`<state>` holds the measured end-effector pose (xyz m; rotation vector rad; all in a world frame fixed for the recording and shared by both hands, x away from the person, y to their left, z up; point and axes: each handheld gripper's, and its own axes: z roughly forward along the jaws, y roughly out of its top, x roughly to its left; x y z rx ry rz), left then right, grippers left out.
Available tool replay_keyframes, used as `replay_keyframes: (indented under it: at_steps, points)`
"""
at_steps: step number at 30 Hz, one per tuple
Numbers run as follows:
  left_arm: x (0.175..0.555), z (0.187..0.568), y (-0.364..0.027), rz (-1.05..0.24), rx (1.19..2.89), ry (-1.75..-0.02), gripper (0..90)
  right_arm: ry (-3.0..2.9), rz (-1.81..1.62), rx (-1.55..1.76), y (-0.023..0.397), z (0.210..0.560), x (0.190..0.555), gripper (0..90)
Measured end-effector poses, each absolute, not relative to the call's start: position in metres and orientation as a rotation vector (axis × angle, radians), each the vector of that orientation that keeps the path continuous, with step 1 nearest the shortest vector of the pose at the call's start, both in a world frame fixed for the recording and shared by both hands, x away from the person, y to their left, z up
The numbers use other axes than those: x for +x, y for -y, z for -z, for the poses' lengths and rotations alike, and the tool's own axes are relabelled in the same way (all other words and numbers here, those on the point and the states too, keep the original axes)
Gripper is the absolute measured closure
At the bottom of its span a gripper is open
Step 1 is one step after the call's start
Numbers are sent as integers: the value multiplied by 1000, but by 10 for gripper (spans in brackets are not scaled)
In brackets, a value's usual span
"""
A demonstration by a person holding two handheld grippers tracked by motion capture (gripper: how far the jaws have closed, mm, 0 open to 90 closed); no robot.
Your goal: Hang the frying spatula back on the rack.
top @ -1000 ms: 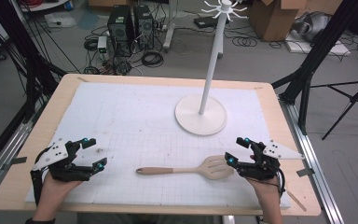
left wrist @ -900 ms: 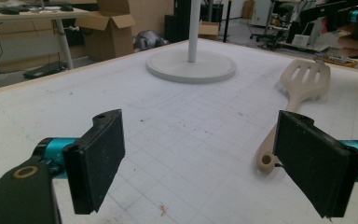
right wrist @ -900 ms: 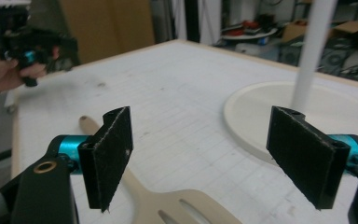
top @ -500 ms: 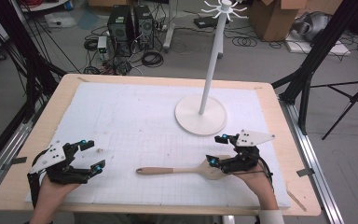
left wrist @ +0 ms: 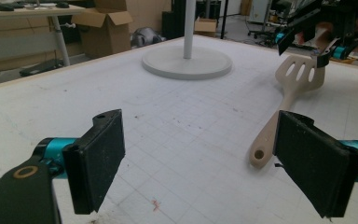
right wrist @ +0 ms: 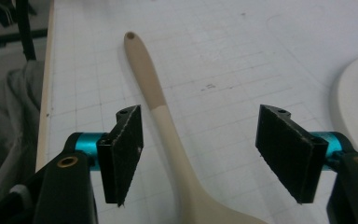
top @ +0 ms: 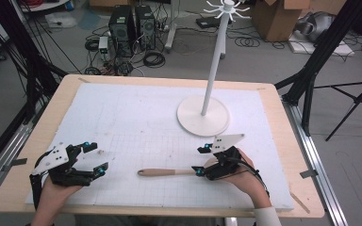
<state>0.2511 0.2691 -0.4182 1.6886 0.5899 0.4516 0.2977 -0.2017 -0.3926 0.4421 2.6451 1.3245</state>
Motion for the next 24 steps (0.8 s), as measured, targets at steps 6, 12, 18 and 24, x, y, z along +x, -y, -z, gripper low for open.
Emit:
replay_keyframes:
  at_steps: [6, 12, 18, 24]
  points:
    - [251, 419, -267, -446, 1694, -584, 172, -2741, -1174, 352, 179, 398, 297, 399]
    - [251, 419, -267, -445, 1694, -586, 172, -2820, -1028, 307, 164, 404, 299, 470]
    - [252, 419, -266, -444, 1699, -581, 172, -2875, -927, 299, 156, 409, 302, 524]
    - [252, 419, -266, -441, 1697, -586, 172, -2928, -830, 282, 148, 413, 306, 586]
